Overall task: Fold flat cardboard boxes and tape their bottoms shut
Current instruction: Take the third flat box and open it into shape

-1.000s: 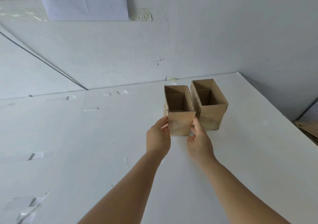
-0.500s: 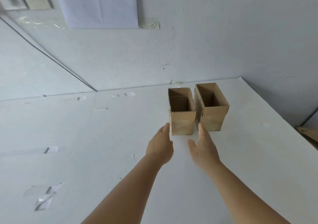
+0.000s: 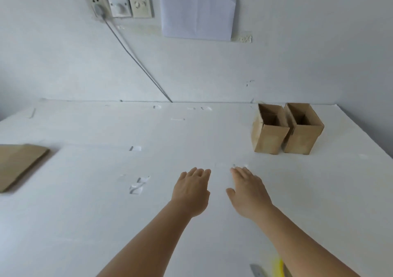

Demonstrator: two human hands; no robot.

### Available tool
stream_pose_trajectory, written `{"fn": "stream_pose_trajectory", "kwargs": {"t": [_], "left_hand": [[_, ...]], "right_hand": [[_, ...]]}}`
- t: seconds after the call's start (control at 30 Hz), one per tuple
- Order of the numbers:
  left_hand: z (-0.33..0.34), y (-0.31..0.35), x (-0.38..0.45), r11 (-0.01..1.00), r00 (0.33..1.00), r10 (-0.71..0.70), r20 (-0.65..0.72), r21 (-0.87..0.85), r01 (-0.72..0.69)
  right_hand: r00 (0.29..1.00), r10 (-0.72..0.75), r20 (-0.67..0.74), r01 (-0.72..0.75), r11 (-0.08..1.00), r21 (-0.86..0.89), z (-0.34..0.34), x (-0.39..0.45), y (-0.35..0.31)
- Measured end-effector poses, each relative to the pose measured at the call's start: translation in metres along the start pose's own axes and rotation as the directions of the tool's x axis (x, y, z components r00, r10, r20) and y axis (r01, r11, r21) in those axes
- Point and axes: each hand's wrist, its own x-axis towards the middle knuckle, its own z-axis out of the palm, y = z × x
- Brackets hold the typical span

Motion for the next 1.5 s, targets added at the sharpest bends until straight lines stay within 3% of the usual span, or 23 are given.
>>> {"fn": "stream_pose_trajectory", "kwargs": {"t": [0.37,0.73,1.2,1.5], "left_hand": [[-0.043,-0.149,-0.191,0.986,0.982,-0.169,-0.087,-0.008,0.169],[-0.070,-0.275,-0.342,0.903,0.893,-0.427,-0.144,-0.012,0.430],[-0.093,-0.423,-0.344,0.809,0.797,-0.579,-0.172,0.000,0.588],[-0.111,-0.515,-0.300,0.785,0.775,-0.613,-0.149,-0.013,0.619]], "right_hand": [[0.976,-0.213,0.040,0.212,0.977,0.019,0.038,-0.068,-0.214],[0.889,-0.435,0.144,0.429,0.900,0.071,0.079,-0.103,-0.382],[0.799,-0.571,0.190,0.565,0.820,0.091,0.121,-0.005,-0.519],[0.818,-0.543,0.188,0.540,0.839,0.071,0.132,0.076,-0.569]]}}
